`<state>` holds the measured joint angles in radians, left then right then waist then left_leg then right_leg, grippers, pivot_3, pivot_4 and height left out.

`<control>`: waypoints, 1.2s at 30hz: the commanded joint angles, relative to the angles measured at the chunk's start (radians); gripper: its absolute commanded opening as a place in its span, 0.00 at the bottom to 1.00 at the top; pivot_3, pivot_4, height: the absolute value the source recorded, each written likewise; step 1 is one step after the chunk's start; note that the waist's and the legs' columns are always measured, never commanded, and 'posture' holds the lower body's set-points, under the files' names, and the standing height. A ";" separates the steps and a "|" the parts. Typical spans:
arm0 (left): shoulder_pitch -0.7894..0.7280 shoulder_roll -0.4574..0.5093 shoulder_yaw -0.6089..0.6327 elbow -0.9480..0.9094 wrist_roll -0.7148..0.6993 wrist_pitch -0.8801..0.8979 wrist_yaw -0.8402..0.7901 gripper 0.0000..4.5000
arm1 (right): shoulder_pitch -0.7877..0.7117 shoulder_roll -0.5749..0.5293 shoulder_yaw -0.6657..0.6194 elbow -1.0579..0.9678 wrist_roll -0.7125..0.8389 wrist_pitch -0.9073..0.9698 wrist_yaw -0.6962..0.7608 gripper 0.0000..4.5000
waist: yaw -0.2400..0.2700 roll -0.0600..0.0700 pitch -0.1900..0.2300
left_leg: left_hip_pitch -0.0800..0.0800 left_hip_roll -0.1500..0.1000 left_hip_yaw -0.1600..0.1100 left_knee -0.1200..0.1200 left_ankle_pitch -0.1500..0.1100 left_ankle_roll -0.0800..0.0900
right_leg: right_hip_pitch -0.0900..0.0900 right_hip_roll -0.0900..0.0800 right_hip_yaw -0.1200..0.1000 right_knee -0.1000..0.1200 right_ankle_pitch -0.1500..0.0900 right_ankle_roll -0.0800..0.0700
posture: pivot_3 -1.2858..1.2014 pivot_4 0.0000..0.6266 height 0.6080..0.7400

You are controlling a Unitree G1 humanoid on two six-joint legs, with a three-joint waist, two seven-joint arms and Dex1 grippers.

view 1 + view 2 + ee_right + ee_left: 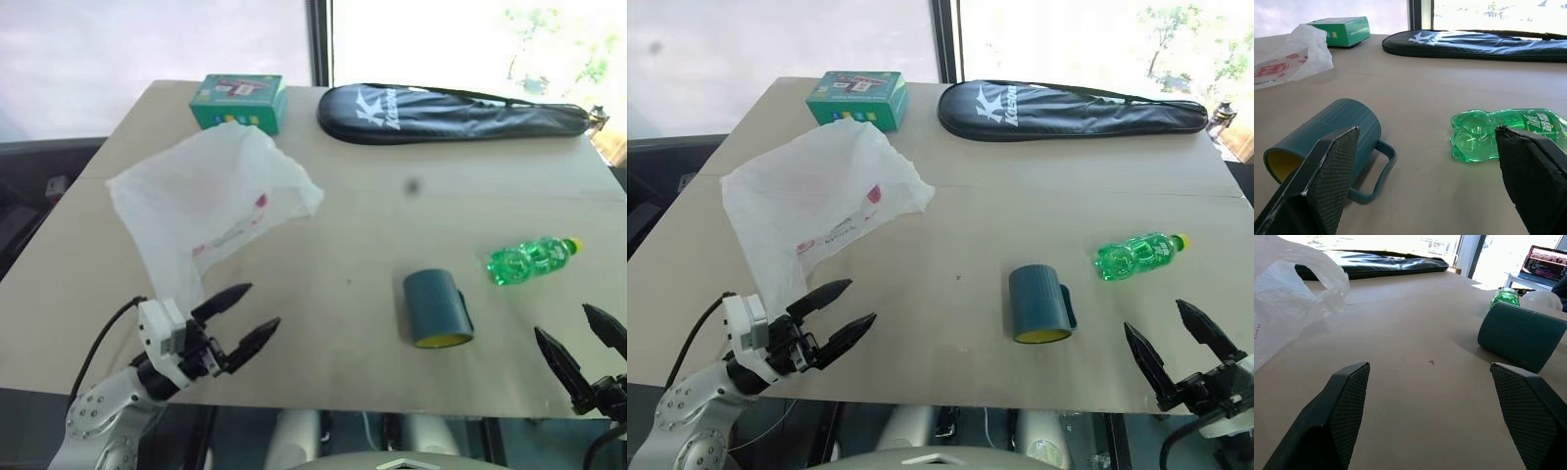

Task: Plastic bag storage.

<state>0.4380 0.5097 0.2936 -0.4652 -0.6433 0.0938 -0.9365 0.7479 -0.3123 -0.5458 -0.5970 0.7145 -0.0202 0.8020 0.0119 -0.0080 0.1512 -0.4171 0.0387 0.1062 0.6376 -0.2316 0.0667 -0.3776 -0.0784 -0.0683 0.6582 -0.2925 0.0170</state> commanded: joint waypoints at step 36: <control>-0.483 0.110 -0.107 0.200 0.644 0.094 0.550 0.91 | -0.284 -0.286 0.196 -0.046 -0.119 -0.012 0.140 1.00 | 0.003 -0.006 0.000 | 0.001 0.001 0.003 0.002 0.005 0.001 | 0.001 0.003 0.002 0.004 0.003 0.004 | 0.52 0.24 1.00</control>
<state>-0.0253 0.6137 0.2021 -0.2553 -0.0242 0.1783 -0.3965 0.4725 -0.5847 -0.3305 -0.6307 0.5880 -0.0074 0.9162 0.0149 -0.0145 0.1511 -0.4160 0.0393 0.1092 0.6400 -0.2263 0.0671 -0.3765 -0.0753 -0.0668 0.6617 -0.2897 0.0215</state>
